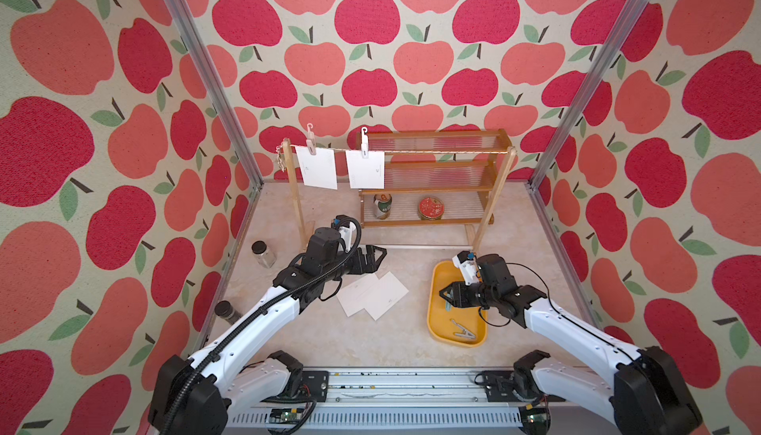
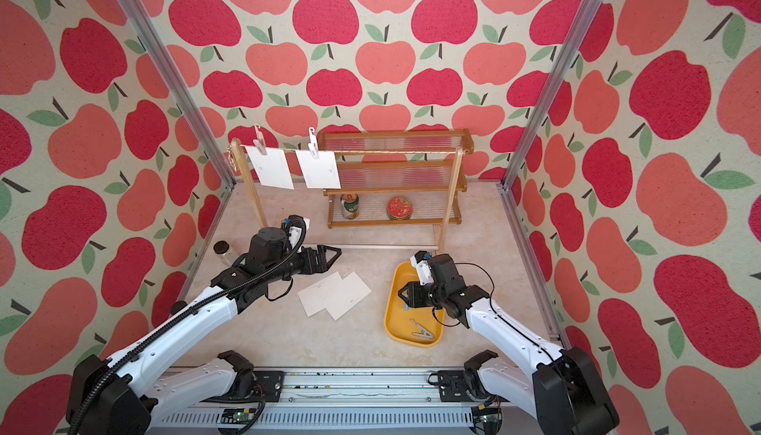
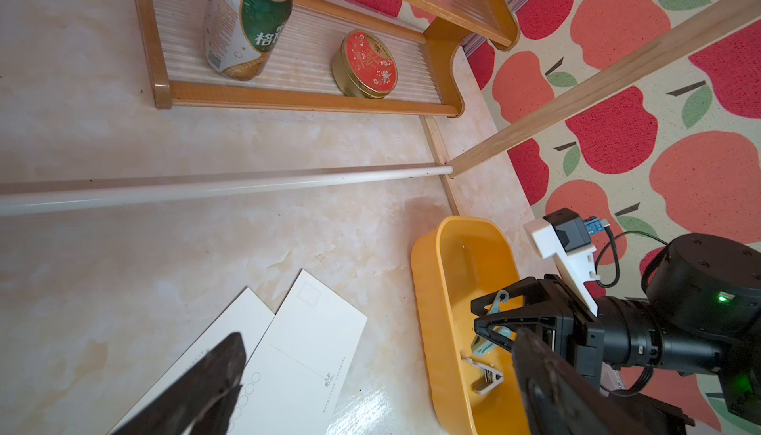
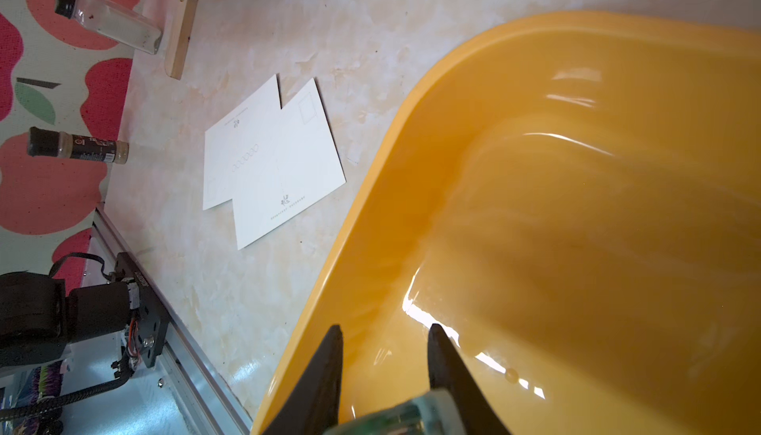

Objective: Remove the postcards from the strings
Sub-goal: Place the clamp in the storage box, then pinch the postcard on the clothesline.

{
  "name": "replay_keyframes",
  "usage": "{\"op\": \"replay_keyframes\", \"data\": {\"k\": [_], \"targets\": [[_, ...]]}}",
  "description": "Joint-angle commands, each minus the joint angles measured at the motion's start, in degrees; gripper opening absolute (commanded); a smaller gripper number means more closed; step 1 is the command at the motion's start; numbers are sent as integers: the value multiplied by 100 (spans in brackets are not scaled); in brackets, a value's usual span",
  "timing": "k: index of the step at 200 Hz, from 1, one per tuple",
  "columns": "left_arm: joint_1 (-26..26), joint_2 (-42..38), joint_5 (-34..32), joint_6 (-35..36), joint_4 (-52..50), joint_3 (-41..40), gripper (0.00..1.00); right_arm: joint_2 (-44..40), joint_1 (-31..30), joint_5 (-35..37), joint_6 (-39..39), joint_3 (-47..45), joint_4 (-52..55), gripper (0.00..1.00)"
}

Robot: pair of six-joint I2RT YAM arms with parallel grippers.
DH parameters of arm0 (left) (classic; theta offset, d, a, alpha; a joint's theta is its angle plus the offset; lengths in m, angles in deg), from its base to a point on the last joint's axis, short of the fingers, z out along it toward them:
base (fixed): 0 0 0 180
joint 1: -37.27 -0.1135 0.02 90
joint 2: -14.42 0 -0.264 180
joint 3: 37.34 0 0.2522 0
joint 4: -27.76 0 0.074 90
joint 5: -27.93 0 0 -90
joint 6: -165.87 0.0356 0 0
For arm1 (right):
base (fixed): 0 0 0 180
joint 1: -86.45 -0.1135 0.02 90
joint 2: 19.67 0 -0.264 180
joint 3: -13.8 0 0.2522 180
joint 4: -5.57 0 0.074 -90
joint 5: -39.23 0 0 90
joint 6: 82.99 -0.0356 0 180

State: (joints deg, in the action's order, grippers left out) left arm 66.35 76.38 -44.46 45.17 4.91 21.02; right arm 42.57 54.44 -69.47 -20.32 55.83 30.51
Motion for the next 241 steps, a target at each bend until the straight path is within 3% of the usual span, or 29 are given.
{"op": "replay_keyframes", "data": {"k": [1,23,51,71,124,137,149,241], "targets": [[-231,6,68,-420,220,72,99,107,-94,201,-106,-58,-203,40],[-573,-23,151,-1073,256,-70,99,192,-232,309,-63,-27,-123,50],[-812,-120,374,-1272,715,-354,100,104,-290,500,-17,82,52,64],[-825,-273,454,-1246,1074,-510,94,-79,-297,628,80,276,301,69],[-841,-267,449,-1202,1499,-527,93,-466,-310,781,499,1233,960,78],[-823,-252,426,-1230,1602,-514,94,-482,-342,779,603,1500,1067,85],[-816,-233,423,-1261,1724,-498,95,-483,-390,767,697,1731,1117,99],[-495,354,-87,-1316,3273,-478,99,122,-573,-114,1193,3346,959,99]]}}
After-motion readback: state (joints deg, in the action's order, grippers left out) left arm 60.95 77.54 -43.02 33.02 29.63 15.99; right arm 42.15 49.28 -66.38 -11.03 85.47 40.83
